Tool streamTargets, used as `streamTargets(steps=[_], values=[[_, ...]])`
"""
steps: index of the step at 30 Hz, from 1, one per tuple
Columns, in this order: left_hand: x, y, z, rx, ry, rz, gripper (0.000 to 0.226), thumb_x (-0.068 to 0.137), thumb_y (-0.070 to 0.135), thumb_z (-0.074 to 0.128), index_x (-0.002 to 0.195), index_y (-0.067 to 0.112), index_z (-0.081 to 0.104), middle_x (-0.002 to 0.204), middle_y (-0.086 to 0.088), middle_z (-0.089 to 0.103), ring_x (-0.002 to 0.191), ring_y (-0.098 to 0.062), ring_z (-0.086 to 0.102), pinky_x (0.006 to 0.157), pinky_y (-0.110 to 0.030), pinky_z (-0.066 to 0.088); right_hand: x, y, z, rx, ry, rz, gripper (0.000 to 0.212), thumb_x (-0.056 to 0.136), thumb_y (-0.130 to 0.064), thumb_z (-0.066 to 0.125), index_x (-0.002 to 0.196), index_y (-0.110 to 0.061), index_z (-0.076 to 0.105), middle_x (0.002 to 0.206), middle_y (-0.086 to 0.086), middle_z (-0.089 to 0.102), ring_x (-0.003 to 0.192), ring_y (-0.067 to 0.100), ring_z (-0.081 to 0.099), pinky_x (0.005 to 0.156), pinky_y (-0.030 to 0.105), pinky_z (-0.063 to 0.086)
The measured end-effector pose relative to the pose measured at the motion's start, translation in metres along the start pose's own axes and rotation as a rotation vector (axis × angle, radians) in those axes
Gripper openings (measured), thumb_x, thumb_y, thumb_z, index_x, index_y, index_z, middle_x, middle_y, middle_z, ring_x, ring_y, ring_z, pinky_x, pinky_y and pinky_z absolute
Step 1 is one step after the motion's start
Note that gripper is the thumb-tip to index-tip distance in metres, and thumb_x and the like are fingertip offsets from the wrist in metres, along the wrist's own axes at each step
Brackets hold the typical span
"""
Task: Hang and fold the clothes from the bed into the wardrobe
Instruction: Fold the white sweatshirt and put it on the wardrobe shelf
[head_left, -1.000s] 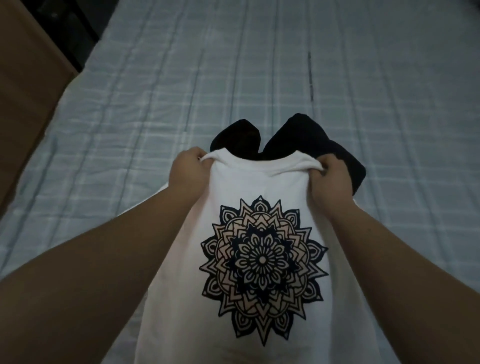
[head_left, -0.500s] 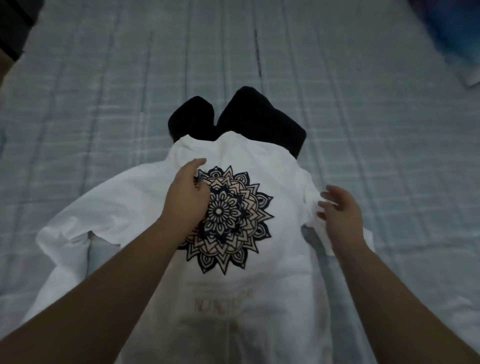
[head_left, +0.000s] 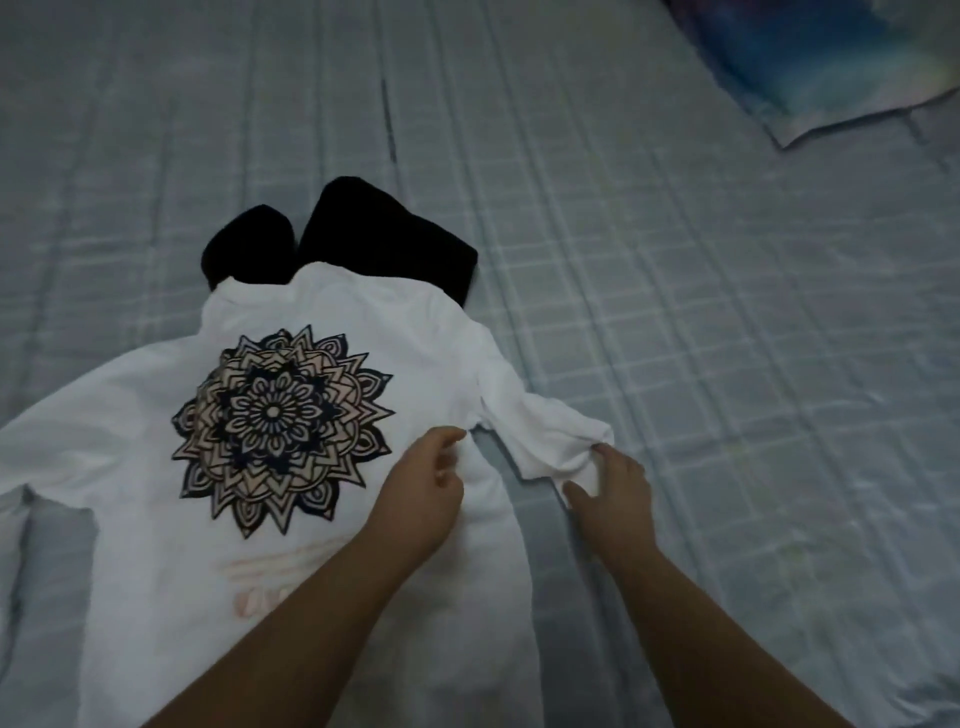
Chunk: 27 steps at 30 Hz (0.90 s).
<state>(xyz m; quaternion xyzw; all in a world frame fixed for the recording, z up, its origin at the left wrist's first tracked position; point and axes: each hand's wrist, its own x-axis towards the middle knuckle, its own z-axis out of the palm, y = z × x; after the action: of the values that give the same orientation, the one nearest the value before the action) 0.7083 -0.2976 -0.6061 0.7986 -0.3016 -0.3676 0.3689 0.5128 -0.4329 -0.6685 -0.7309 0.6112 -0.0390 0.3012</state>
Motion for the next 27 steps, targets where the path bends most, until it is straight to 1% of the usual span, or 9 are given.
streamTargets(steps=[3,7,9,12,15,18,22,25,27], values=[[0.014,-0.006,0.042,0.015,0.004,-0.054,0.054,0.086,-0.003,0.048,0.134,0.023,0.051,0.117,0.003,0.058,0.109,-0.011,0.056,0.091,-0.019,0.042,0.021,0.007,0.017,-0.18,0.067,-0.129,0.054,0.078,-0.041,0.075,0.124,-0.022,0.054,0.122,0.01,0.045,0.106,0.034,0.051,0.089,0.044,0.046],[0.029,0.003,0.076,-0.036,0.171,-0.102,0.049,0.083,-0.001,0.051,0.125,0.024,0.054,0.106,0.0,0.061,0.097,-0.016,0.061,0.086,-0.028,0.05,0.047,0.02,-0.008,0.225,0.057,-0.203,0.021,0.09,-0.014,0.064,0.111,-0.012,0.065,0.106,0.009,0.053,0.094,0.027,0.059,0.084,0.032,0.046],[0.033,0.018,0.09,-0.031,0.235,-0.122,0.047,0.079,0.001,0.049,0.119,0.026,0.055,0.108,-0.002,0.06,0.096,-0.019,0.061,0.085,-0.034,0.05,0.068,0.033,-0.053,0.388,0.07,-0.144,0.012,0.092,-0.021,0.061,0.099,-0.013,0.068,0.091,0.007,0.061,0.084,0.018,0.058,0.073,0.024,0.04],[0.045,0.045,0.114,0.03,0.251,-0.133,0.054,0.08,-0.002,0.052,0.13,0.016,0.053,0.118,0.0,0.052,0.108,-0.016,0.053,0.096,-0.031,0.043,0.107,0.06,-0.124,0.652,0.045,-0.005,0.02,0.094,-0.029,0.057,0.084,-0.014,0.066,0.068,0.002,0.058,0.06,0.015,0.051,0.064,0.03,0.038],[0.059,0.073,0.139,0.036,0.268,-0.138,0.054,0.08,0.008,0.052,0.133,0.014,0.051,0.123,-0.005,0.052,0.113,-0.022,0.053,0.101,-0.032,0.04,0.149,0.089,-0.17,0.771,0.02,0.186,0.02,0.097,-0.02,0.056,0.08,-0.014,0.064,0.052,-0.002,0.055,0.041,0.01,0.046,0.05,0.024,0.037],[0.078,0.092,0.157,0.286,0.249,-0.143,0.05,0.08,0.02,0.051,0.13,0.022,0.052,0.128,-0.005,0.052,0.114,-0.027,0.055,0.102,-0.038,0.041,0.19,0.112,-0.191,0.704,0.008,0.286,0.014,0.093,-0.015,0.057,0.084,-0.014,0.067,0.055,0.003,0.051,0.043,0.017,0.043,0.044,0.022,0.037],[0.102,0.108,0.169,0.353,0.176,-0.058,0.02,0.087,0.013,0.054,0.104,0.016,0.064,0.103,-0.003,0.06,0.1,-0.022,0.058,0.082,-0.029,0.04,0.23,0.13,-0.197,0.798,0.092,0.317,0.011,0.092,-0.021,0.065,0.091,-0.01,0.067,0.055,0.008,0.049,0.04,0.017,0.04,0.037,0.02,0.033],[0.106,0.112,0.174,0.402,0.243,0.155,0.023,0.077,0.008,0.051,0.093,0.016,0.066,0.094,-0.002,0.06,0.093,-0.021,0.053,0.08,-0.034,0.043,0.241,0.135,-0.198,0.782,0.113,0.221,0.024,0.074,-0.017,0.07,0.098,-0.015,0.069,0.072,0.007,0.062,0.06,0.018,0.057,0.057,0.025,0.047],[0.11,0.123,0.17,0.353,0.352,0.28,0.022,0.072,0.01,0.047,0.082,0.017,0.065,0.084,0.003,0.06,0.084,-0.019,0.052,0.074,-0.033,0.043,0.24,0.138,-0.201,0.71,0.125,0.196,0.036,0.062,-0.012,0.059,0.097,-0.015,0.067,0.078,0.007,0.062,0.069,0.022,0.057,0.066,0.028,0.046]])
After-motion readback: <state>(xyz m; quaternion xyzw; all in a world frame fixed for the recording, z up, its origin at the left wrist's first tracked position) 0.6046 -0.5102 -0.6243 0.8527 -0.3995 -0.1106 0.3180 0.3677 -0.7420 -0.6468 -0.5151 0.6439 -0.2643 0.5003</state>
